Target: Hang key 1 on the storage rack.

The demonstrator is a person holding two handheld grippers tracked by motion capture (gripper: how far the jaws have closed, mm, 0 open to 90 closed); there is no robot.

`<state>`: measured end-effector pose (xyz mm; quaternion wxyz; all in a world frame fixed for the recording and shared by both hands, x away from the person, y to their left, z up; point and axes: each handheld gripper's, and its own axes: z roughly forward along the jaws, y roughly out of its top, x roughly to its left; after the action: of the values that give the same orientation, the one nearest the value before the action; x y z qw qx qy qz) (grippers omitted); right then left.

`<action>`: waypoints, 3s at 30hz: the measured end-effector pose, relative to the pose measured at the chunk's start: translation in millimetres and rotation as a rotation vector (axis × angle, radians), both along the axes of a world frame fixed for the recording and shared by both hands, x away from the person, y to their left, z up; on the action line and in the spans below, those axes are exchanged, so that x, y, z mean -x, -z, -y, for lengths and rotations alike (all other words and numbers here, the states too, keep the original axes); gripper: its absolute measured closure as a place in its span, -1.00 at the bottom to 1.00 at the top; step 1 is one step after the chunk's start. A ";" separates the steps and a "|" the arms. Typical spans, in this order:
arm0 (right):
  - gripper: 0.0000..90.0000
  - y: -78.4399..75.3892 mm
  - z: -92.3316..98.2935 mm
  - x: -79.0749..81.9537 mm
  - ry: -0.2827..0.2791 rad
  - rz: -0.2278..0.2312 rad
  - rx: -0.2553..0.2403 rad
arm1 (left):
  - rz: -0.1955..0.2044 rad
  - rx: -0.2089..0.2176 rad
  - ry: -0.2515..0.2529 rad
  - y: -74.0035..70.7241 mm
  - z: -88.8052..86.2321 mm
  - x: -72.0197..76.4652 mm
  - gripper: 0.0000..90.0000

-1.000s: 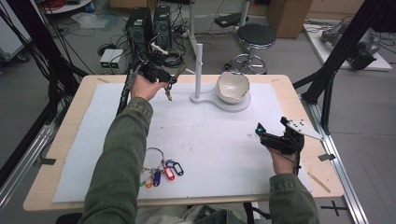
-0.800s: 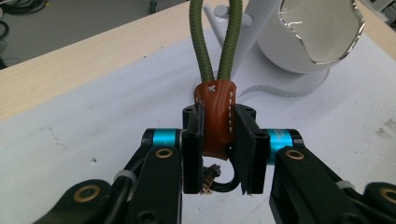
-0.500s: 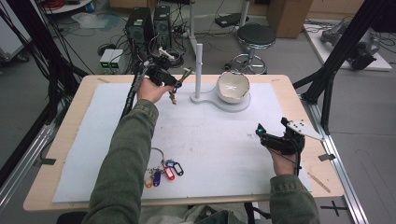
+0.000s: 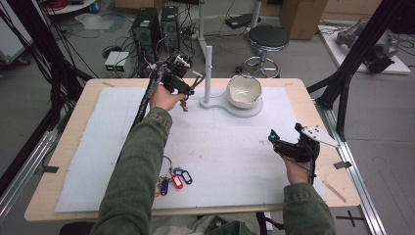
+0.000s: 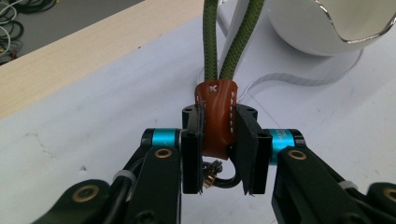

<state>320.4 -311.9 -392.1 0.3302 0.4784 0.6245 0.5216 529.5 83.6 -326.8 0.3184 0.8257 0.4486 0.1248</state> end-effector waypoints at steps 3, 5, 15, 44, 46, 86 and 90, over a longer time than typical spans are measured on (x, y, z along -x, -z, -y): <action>-0.98 0.1 0.1 0.0 -0.003 -0.004 0.000 | 0.004 -0.033 0.016 0.2 -0.4 2.0 0.48; -0.98 0.2 -0.5 0.1 -0.005 -0.004 -0.001 | -0.003 -0.007 0.043 -0.8 -2.4 2.9 0.31; -0.98 0.0 -1.1 0.6 -0.008 -0.004 -0.003 | 0.015 0.014 0.023 -3.1 -11.0 12.6 -0.56; -0.98 0.2 -1.9 0.6 -0.003 -0.004 0.003 | 0.054 0.065 -0.008 -17.0 -56.0 72.0 -0.96; -0.98 0.1 -1.8 0.7 -0.002 -0.004 0.003 | 0.053 0.064 -0.004 -17.2 -57.8 75.0 -0.96; -0.98 0.1 -2.4 1.1 0.003 -0.009 0.003 | 0.001 0.021 0.080 17.2 -71.6 148.9 -0.96; -0.98 0.0 -3.0 1.3 0.002 -0.008 0.001 | -0.006 0.020 0.095 23.0 -70.9 155.4 -0.96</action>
<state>319.1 -308.9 -392.1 0.3284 0.4811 0.6257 0.5189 374.2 154.5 -349.8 0.3311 0.8432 0.4109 0.1026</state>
